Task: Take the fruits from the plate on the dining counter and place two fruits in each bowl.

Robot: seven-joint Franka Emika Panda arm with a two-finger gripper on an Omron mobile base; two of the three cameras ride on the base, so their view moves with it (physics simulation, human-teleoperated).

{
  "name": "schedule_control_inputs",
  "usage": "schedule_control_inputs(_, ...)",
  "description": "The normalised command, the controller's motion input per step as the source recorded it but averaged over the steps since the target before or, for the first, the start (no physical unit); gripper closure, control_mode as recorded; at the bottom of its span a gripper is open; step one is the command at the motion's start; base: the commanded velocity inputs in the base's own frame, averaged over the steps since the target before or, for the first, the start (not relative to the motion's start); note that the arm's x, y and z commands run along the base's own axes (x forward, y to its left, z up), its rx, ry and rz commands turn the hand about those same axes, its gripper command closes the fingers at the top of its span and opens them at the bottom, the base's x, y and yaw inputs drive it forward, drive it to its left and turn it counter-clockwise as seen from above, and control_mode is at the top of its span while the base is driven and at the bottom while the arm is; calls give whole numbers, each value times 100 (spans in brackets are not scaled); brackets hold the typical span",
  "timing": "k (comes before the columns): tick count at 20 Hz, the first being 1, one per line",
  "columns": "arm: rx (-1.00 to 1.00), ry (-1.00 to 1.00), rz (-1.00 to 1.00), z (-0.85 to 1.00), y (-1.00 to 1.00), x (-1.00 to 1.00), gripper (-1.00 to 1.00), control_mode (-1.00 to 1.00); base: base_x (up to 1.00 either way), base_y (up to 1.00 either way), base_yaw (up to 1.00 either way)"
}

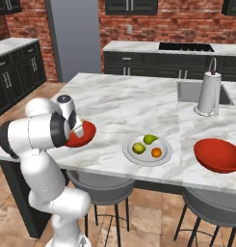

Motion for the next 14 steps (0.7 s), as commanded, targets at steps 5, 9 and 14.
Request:
schedule_control_inputs(5,0,5,1,-15,8,16,100,-100,0,0,0)
schedule_control_inputs(9,0,6,0,-17,9,17,100,-100,0,0,0)
schedule_control_inputs(14,0,6,0,-17,7,12,100,-100,0,0,0)
